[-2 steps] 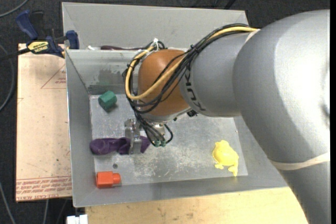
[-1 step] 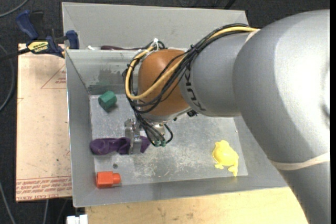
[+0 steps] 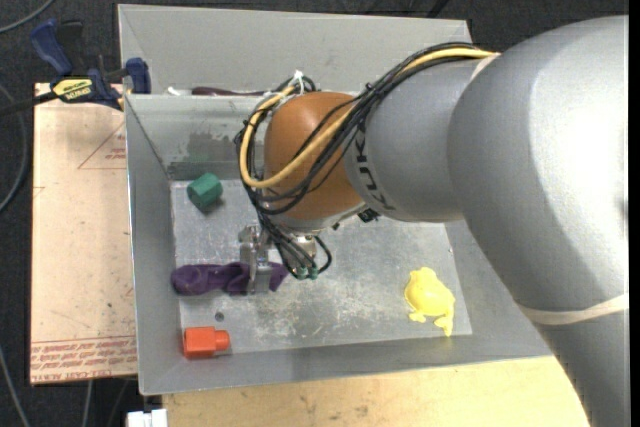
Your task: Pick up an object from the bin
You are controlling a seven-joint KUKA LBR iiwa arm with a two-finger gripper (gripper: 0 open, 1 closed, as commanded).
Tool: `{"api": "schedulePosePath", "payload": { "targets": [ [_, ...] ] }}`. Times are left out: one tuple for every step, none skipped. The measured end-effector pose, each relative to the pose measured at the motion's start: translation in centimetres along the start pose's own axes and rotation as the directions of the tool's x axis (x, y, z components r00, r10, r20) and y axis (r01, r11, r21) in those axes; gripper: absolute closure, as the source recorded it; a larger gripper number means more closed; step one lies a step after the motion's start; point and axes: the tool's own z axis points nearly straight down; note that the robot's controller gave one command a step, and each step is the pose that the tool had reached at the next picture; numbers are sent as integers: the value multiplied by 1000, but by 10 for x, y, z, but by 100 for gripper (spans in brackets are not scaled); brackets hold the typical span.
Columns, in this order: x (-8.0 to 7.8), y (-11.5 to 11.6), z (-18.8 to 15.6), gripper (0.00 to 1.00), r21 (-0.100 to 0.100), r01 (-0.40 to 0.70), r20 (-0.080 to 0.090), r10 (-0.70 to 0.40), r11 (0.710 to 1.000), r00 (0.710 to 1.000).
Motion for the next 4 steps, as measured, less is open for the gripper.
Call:
{"api": "schedulePosePath", "payload": {
  "targets": [
    [0,0,-19,100,0,0,0,0,1000,1000],
    [-1,1,-34,100,-1,0,6,0,1000,1000],
    [-2,1,-45,100,-2,0,8,0,1000,1000],
    [-2,1,-53,100,-2,0,8,0,1000,1000]
  ]
}}
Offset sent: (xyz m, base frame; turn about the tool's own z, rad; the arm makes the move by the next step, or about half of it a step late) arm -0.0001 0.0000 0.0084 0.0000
